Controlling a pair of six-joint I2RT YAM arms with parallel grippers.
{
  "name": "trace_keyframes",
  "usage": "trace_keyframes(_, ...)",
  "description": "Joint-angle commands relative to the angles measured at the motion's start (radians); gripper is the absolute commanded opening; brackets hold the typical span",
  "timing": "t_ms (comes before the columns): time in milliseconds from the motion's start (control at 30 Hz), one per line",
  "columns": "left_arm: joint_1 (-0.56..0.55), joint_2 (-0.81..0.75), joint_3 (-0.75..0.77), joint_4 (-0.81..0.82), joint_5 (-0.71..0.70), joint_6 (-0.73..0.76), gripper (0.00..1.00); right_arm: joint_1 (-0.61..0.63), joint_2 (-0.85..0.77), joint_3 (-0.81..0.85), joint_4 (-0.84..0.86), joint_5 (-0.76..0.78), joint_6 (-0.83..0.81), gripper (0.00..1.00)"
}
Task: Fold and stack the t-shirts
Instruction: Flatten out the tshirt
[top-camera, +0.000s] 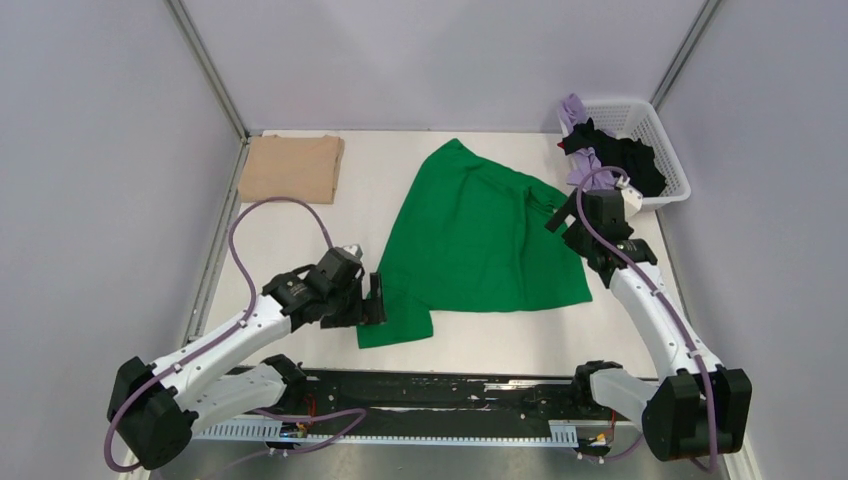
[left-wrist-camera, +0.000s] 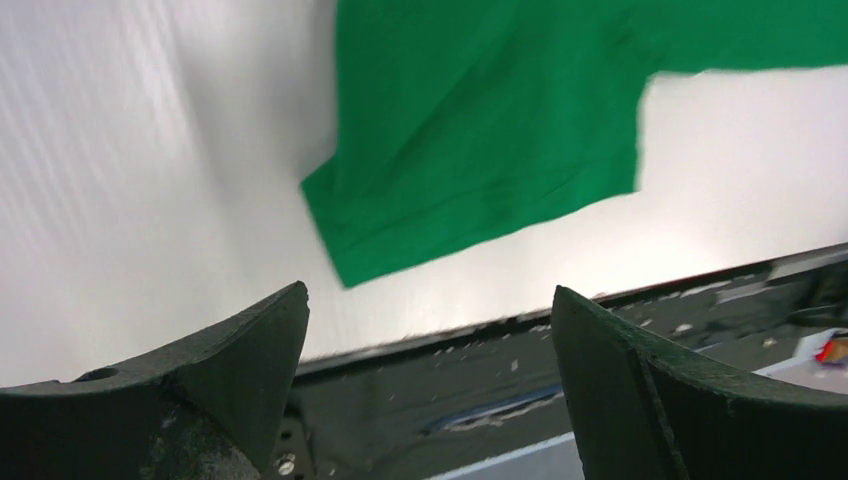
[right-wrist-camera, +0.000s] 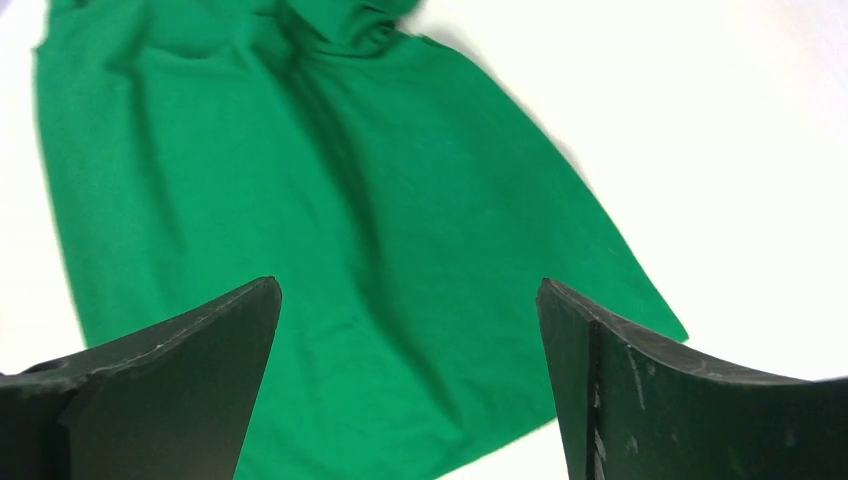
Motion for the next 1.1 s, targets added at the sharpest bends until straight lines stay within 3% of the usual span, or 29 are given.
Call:
trace_keyframes(0, -0.013, -0.042, -0.087, -0.128, 0.030, -0.097, 0.94, -0.006, -0.073, -0.075, 0.022, 0.069, 0.060, 1.00)
trace_keyframes(367, -0.017, 0.087, -0.158, 0.052, 0.008, -0.137, 0.65, -0.008, -0.042, -0.097, 0.020, 0.057, 0.044, 1.00)
trace_keyframes(533, -0.018, 0.192, -0.166, 0.140, 0.006, -0.138, 0.59, -0.009, -0.042, -0.104, 0.021, 0.073, 0.044, 1.00)
trace_keyframes(967, -0.063, 0.372, -0.129, 0.188, -0.054, -0.140, 0.38, -0.010, -0.027, -0.108, 0.022, 0.082, 0.045, 1.00)
trace_keyframes(1067, -0.082, 0.407, -0.109, 0.172, -0.085, -0.150, 0.26, -0.011, -0.023, -0.110, 0.022, 0.082, 0.045, 1.00)
